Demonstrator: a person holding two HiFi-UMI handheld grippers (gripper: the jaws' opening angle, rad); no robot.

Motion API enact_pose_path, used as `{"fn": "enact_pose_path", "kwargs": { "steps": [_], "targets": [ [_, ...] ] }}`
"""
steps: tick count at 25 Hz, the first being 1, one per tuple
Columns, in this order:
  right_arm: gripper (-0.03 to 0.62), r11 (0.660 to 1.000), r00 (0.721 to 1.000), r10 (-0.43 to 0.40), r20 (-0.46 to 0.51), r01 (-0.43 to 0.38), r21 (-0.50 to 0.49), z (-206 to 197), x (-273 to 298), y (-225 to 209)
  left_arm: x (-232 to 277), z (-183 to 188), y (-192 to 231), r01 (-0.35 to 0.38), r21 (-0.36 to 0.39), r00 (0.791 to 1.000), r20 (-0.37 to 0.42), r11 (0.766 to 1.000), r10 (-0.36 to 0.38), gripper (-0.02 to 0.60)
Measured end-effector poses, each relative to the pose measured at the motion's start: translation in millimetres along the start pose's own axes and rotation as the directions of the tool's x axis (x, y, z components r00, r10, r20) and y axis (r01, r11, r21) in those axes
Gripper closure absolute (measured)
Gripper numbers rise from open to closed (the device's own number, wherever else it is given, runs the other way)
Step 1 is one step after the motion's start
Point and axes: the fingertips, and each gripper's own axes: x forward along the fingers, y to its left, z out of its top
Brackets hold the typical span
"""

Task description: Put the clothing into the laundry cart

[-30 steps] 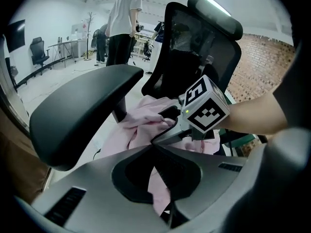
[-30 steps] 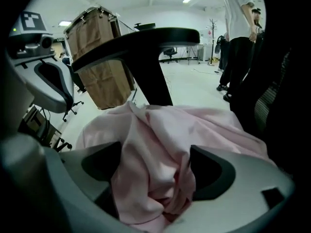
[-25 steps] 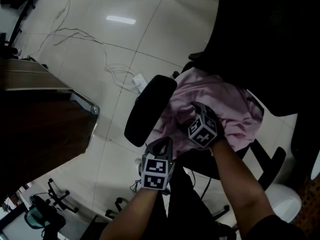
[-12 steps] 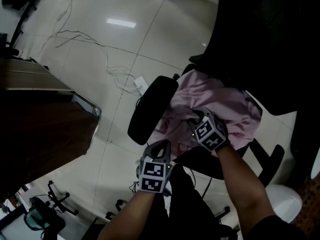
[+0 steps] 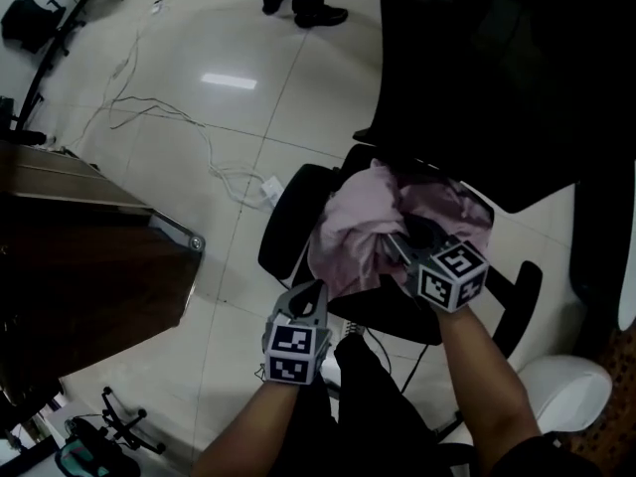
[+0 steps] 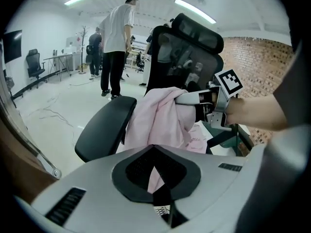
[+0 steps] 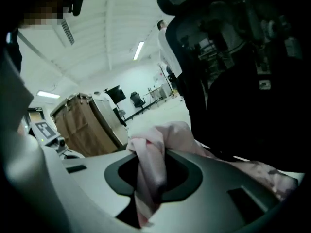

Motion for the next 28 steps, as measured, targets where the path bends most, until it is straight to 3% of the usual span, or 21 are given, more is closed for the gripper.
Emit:
{"fn": "enact_pose_path", "kwargs": {
  "steps": [5,17,28],
  "targets": [
    [0.505,0.999,0.992,-0.027,0.123,0.030,-0.022,50,-49,27,-33,29,-7,0.003,0.034,0.997,0.077,0.999,-0.006,0.581],
    [0.507,0.988,0.958,-0.151,0.245,0.140,0.062,85,-120,81,-116,66,-3,0.010,0.093,0.978,0.204,0.996,-0.029,0.581],
    [0.507,0.981,0.884,-0.190,0.428,0.154,0.117,169,-203,141,-199,116,-10,-0.010,0.165,0.946,0.321,0.986,-0.044,0.581]
  ]
}}
